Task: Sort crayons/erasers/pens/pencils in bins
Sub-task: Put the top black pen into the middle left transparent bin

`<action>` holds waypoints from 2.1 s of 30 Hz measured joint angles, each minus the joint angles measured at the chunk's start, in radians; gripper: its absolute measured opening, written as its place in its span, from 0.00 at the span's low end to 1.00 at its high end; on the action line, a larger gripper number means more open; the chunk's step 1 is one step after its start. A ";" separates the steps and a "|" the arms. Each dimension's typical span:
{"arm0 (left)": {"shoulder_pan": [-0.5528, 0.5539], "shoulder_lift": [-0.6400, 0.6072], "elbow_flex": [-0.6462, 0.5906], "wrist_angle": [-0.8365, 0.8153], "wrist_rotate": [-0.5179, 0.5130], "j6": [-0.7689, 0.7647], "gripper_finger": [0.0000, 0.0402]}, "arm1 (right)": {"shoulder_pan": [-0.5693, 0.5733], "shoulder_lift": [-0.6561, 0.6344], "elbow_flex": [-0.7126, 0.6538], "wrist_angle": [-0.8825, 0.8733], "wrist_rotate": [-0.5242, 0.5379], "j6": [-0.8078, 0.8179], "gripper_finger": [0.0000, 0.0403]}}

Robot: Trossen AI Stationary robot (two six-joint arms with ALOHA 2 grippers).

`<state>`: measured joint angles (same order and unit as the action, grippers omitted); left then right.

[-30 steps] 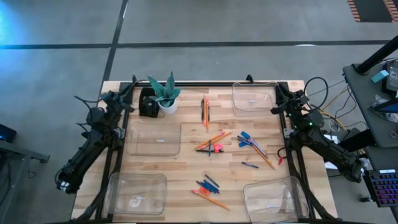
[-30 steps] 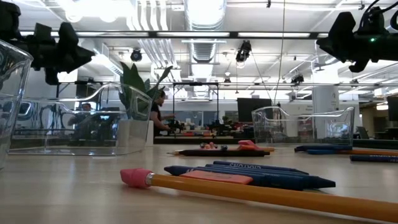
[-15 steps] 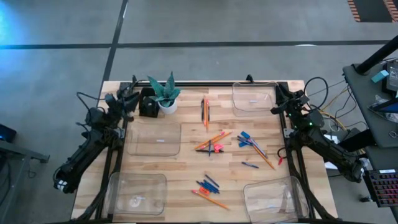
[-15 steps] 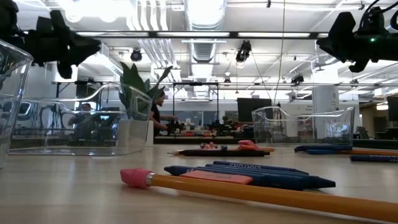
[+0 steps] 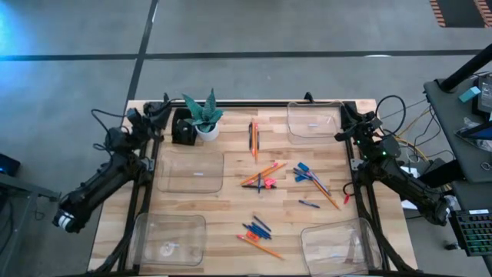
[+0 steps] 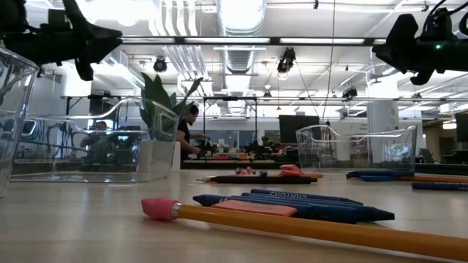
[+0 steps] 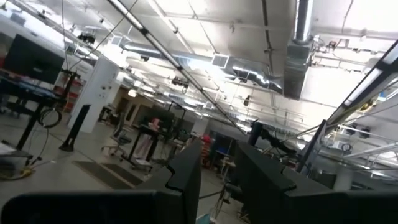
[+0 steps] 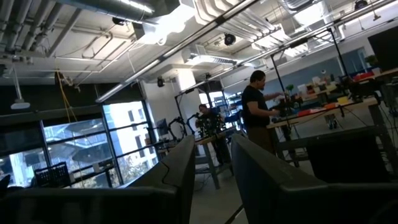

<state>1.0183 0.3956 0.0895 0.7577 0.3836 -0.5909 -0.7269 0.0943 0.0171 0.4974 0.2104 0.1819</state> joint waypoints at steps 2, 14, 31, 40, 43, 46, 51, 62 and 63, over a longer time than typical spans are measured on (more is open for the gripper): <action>0.000 0.044 0.028 -0.001 0.000 -0.002 0.22 | 0.000 0.000 0.000 0.000 0.000 0.000 0.24; -0.132 0.389 0.172 0.090 0.006 -0.006 0.22 | 0.000 0.000 0.000 0.000 0.000 0.000 0.24; -0.380 0.851 0.339 0.099 0.013 -0.055 0.22 | 0.000 0.000 0.000 -0.007 0.000 0.000 0.24; -0.542 0.986 0.495 0.083 0.004 0.102 0.22 | 0.000 0.000 0.000 -0.007 0.000 0.001 0.24; -0.570 0.997 0.543 0.046 0.001 0.171 0.22 | 0.000 0.000 0.000 -0.008 0.000 -0.001 0.24; -0.579 0.996 0.590 0.002 -0.032 0.219 0.22 | 0.000 0.000 0.000 -0.008 0.000 0.000 0.24; -0.579 0.994 0.674 -0.063 -0.053 0.326 0.22 | 0.000 0.000 0.000 -0.009 0.000 0.000 0.24; -0.583 1.020 0.832 -0.314 -0.075 0.494 0.22 | 0.000 0.000 0.000 -0.012 0.000 -0.001 0.24; -0.585 1.025 0.832 -0.314 -0.075 0.490 0.22 | 0.000 0.000 0.000 -0.013 0.000 0.000 0.24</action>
<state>0.4334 1.4205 0.9215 0.4438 0.3088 -0.1006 -0.7269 0.0944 0.0173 0.4846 0.2104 0.1818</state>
